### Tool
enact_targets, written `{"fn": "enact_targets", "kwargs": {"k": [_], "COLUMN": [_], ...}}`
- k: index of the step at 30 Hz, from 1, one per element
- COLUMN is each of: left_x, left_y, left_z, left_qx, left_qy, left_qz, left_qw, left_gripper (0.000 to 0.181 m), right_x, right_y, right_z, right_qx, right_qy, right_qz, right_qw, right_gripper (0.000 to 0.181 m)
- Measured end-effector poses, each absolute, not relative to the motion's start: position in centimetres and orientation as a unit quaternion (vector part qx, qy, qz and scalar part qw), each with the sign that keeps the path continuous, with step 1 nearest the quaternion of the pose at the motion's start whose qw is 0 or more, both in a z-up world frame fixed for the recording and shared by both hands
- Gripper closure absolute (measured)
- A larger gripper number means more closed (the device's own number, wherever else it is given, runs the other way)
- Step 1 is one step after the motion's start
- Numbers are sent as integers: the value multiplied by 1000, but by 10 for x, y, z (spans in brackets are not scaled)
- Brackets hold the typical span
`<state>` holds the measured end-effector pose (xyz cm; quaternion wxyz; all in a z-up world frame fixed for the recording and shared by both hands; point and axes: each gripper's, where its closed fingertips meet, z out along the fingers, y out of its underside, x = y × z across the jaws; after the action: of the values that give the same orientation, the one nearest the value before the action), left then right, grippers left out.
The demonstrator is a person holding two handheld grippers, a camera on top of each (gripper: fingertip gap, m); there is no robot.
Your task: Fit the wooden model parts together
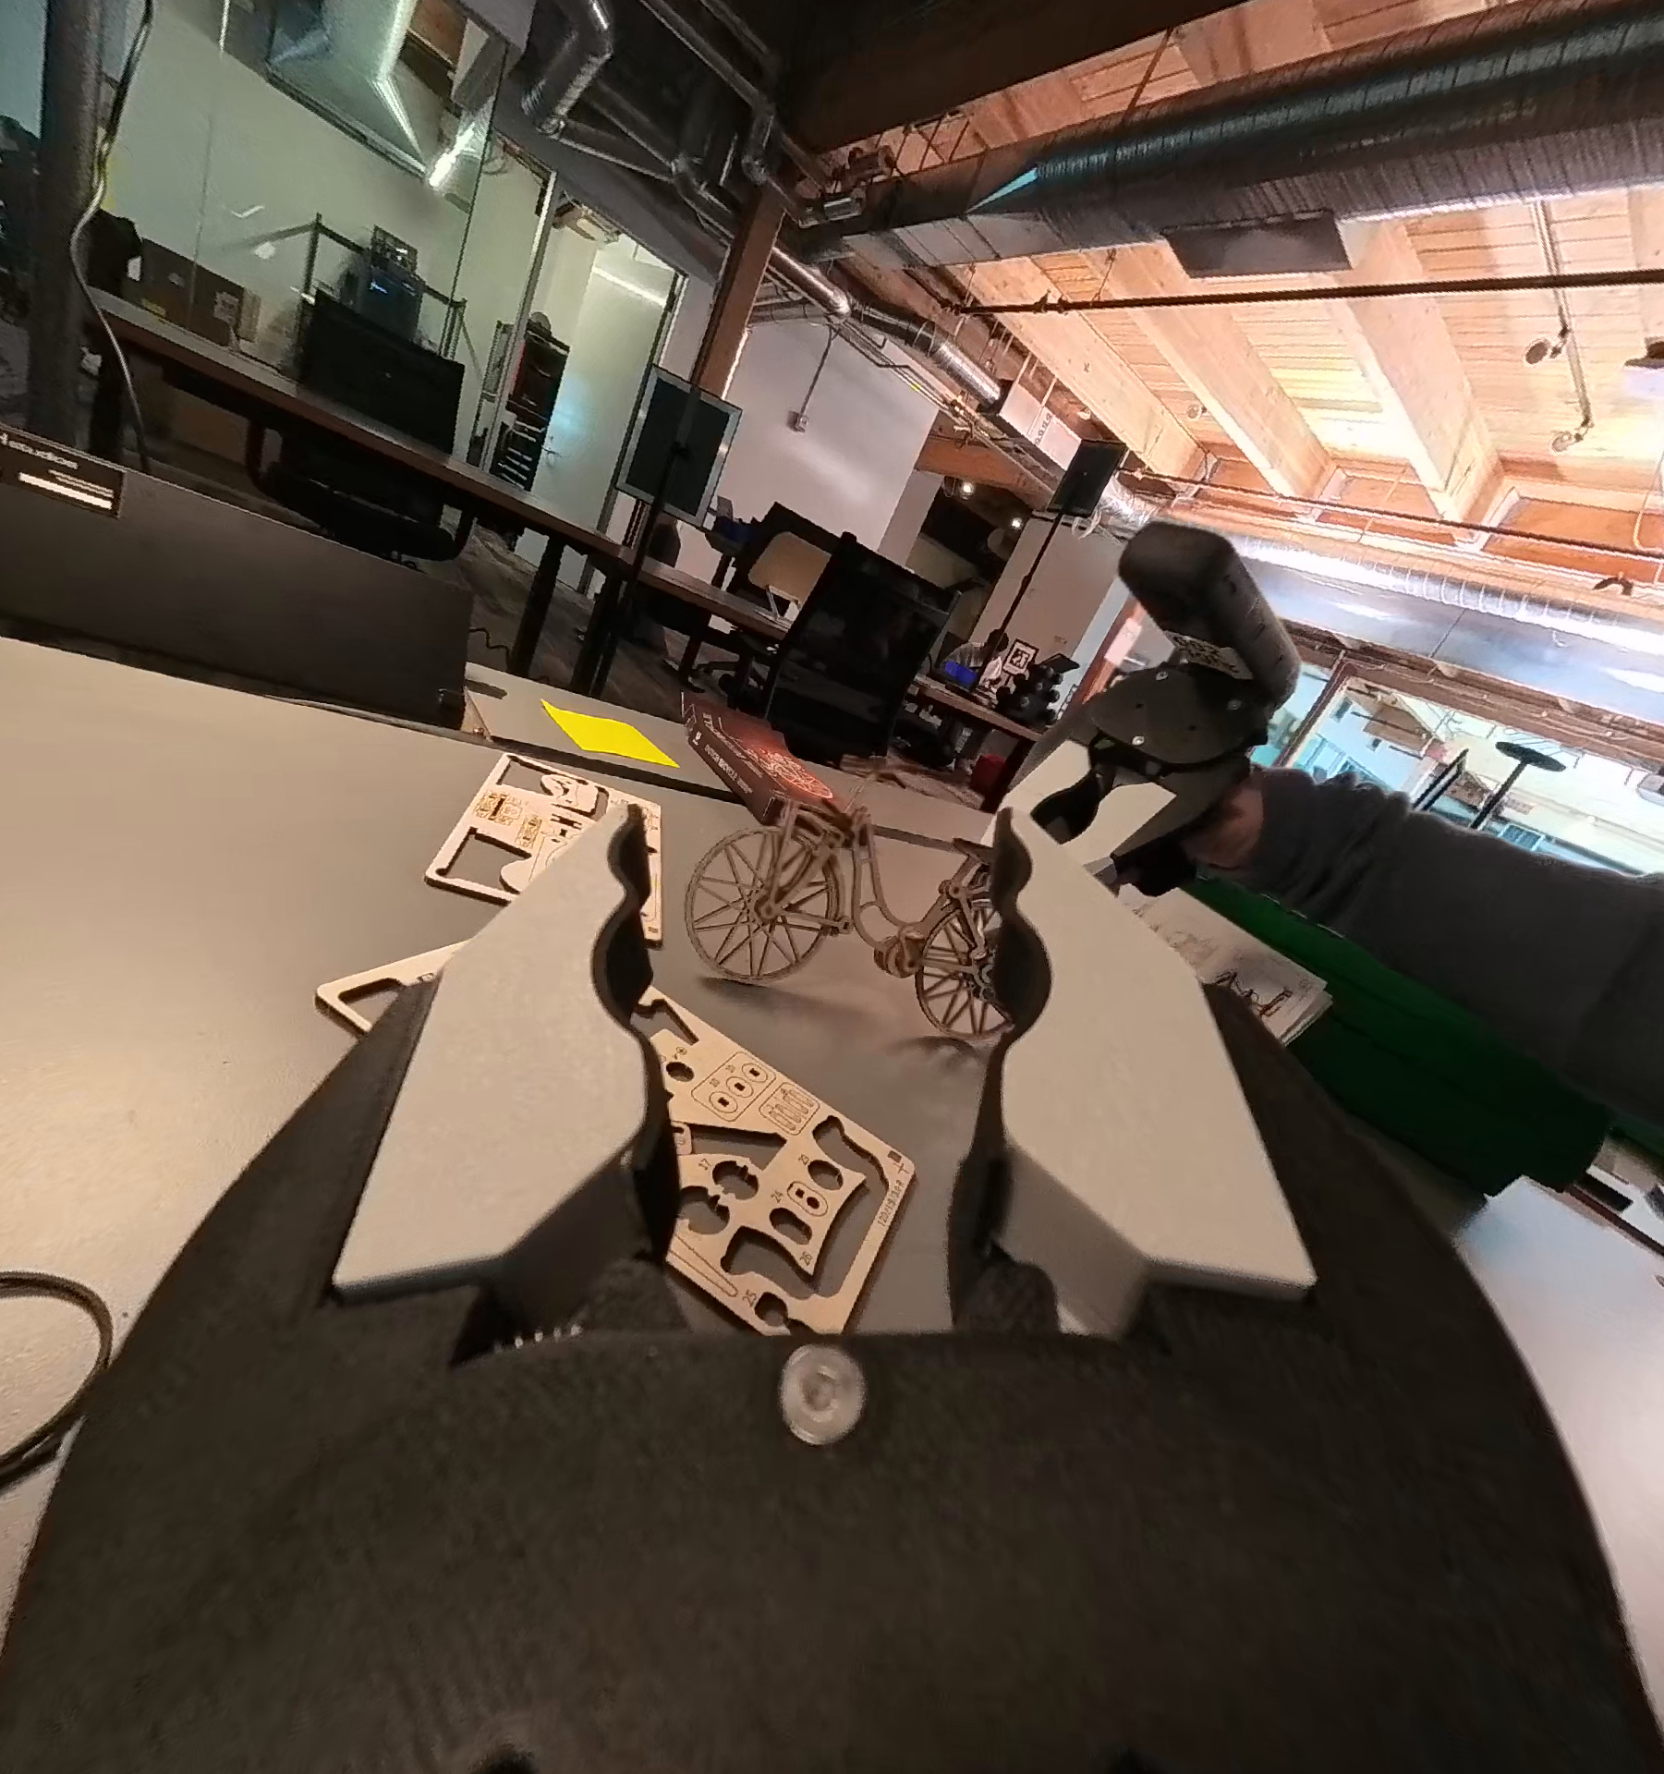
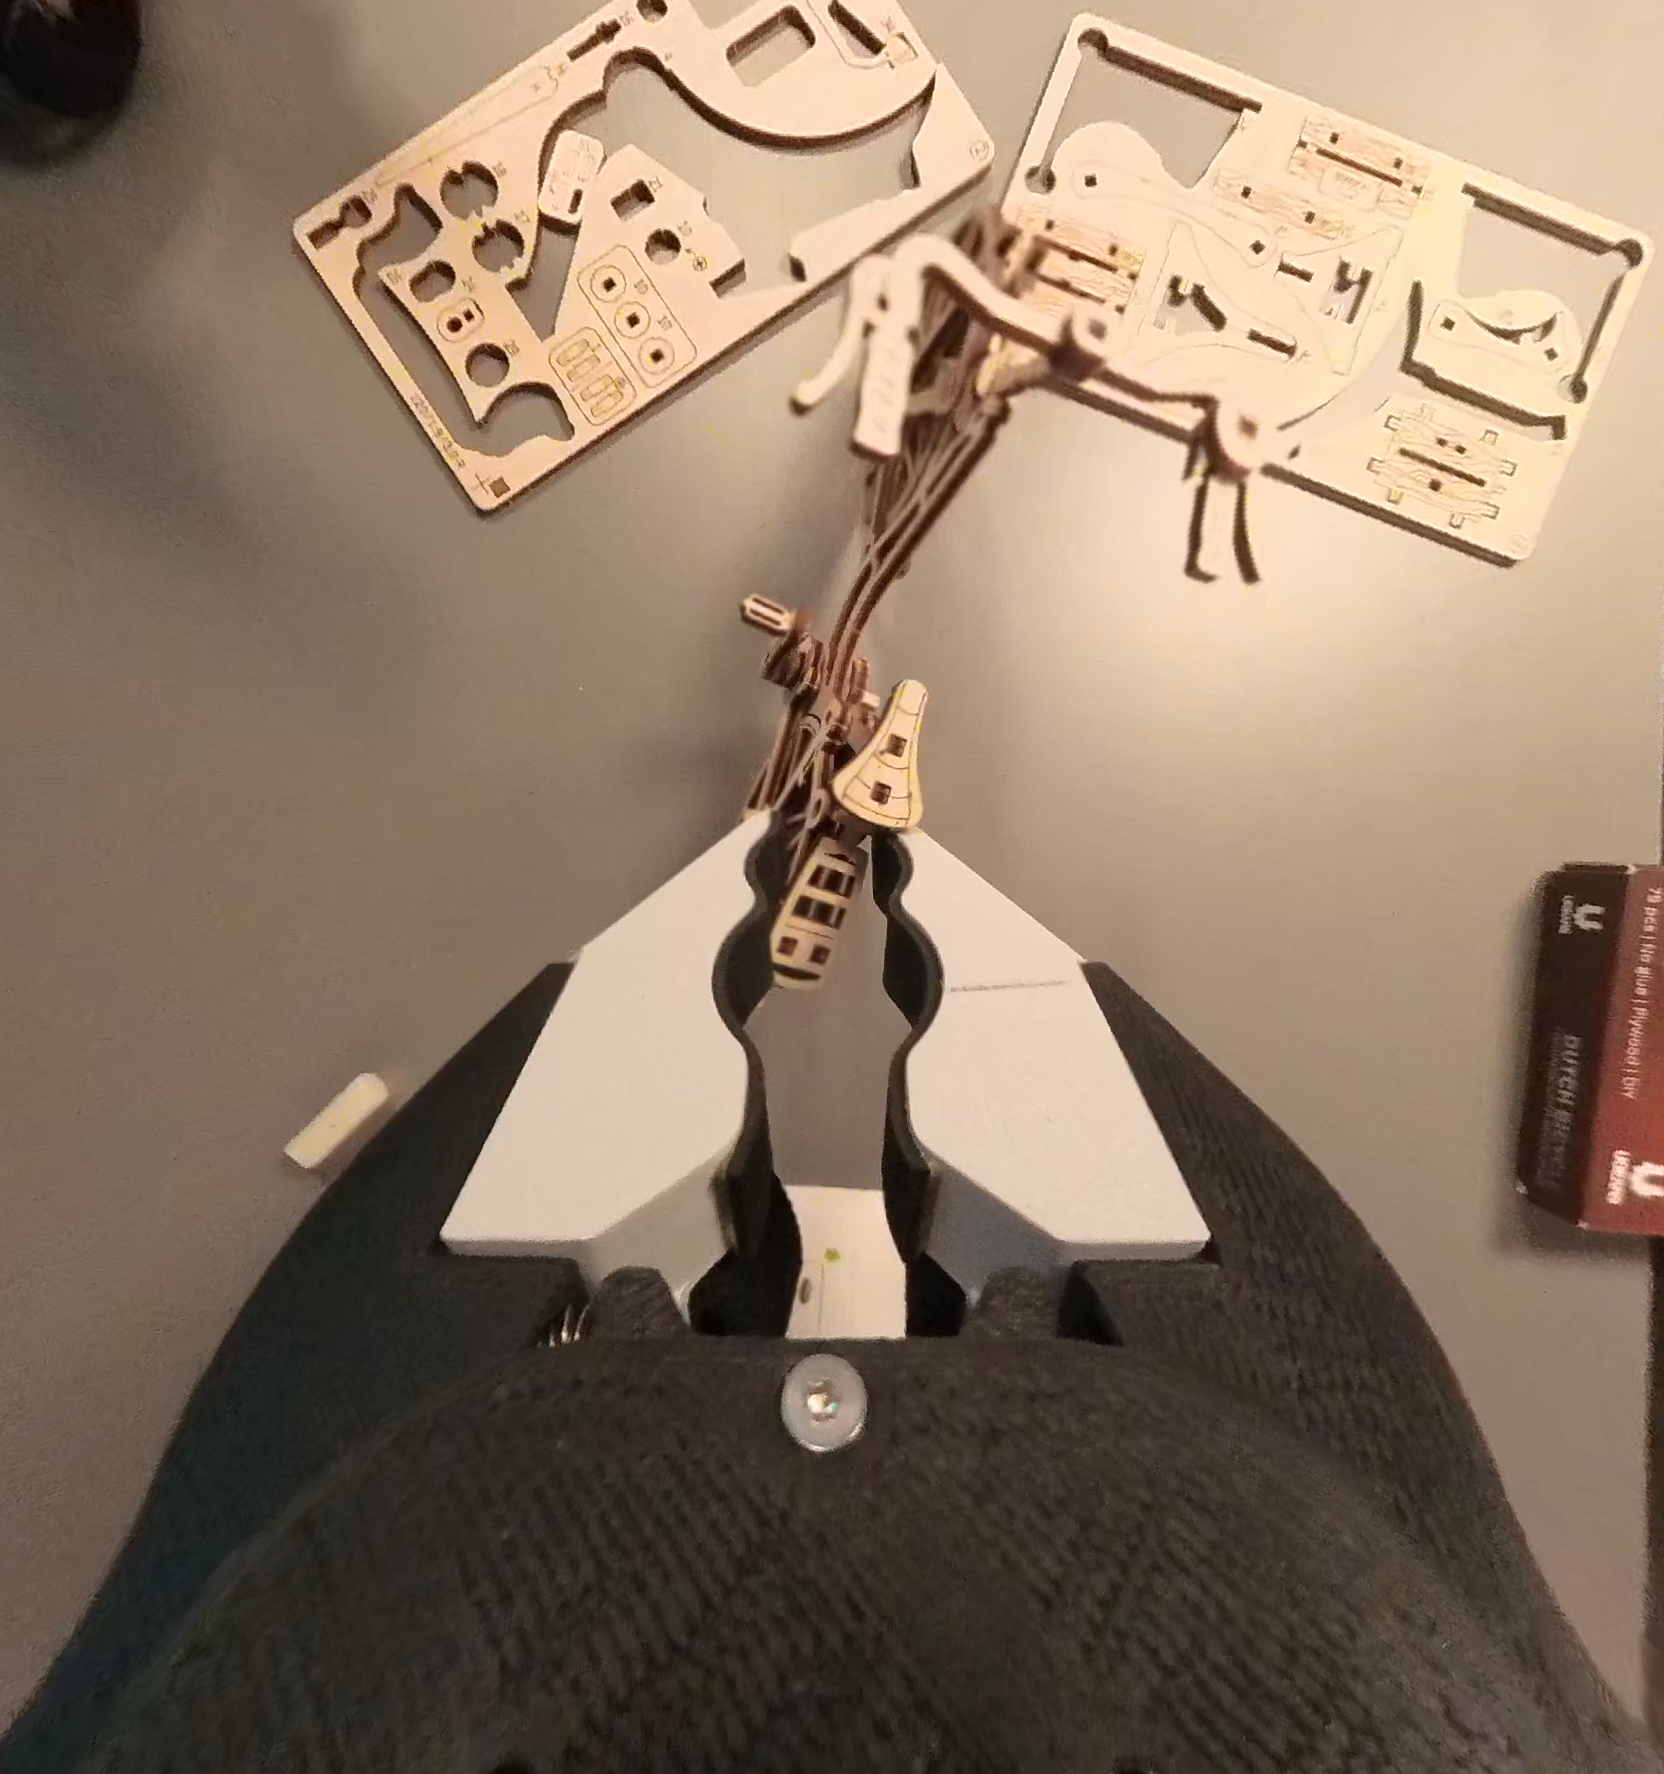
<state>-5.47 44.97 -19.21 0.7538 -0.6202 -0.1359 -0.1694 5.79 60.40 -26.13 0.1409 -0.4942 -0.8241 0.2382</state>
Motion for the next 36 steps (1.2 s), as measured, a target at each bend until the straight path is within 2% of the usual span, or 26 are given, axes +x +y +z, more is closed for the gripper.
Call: {"fn": "enact_targets", "kwargs": {"k": [4, 6, 8, 12, 21, 25, 29, 36], "left_x": [-54, -44, -27, -25, -25, -19, -17, -14], "left_y": [450, 452, 460, 491, 531, 535, 533, 528], "left_z": [-192, -192, -197, -238, -263, -271, -273, -270], "left_qx": [-623, -642, -690, -805, -836, -838, -833, -817], "left_qy": [-131, -94, -12, 108, 199, 235, 279, 354], "left_qz": [-169, -174, -166, -112, -186, -190, -188, -191], "left_qw": [753, 741, 705, 572, 476, 455, 438, 413], "left_gripper": [115, 124, 135, 139, 154, 162, 178, 180], "right_x": [61, 61, 61, 60, 60, 60, 63, 66], "right_y": [608, 607, 604, 600, 602, 603, 603, 604], "right_z": [-258, -258, -259, -259, -259, -260, -259, -259], "right_qx": [-475, -466, -458, -443, -427, -418, -403, -392], "right_qy": [-838, -842, -844, -850, -860, -866, -873, -876], "right_qz": [218, 217, 225, 235, 241, 243, 244, 253], "right_qw": [158, 164, 164, 159, 137, 132, 126, 123], "right_gripper": [170, 170, 170, 170, 170, 170, 170, 171]}}
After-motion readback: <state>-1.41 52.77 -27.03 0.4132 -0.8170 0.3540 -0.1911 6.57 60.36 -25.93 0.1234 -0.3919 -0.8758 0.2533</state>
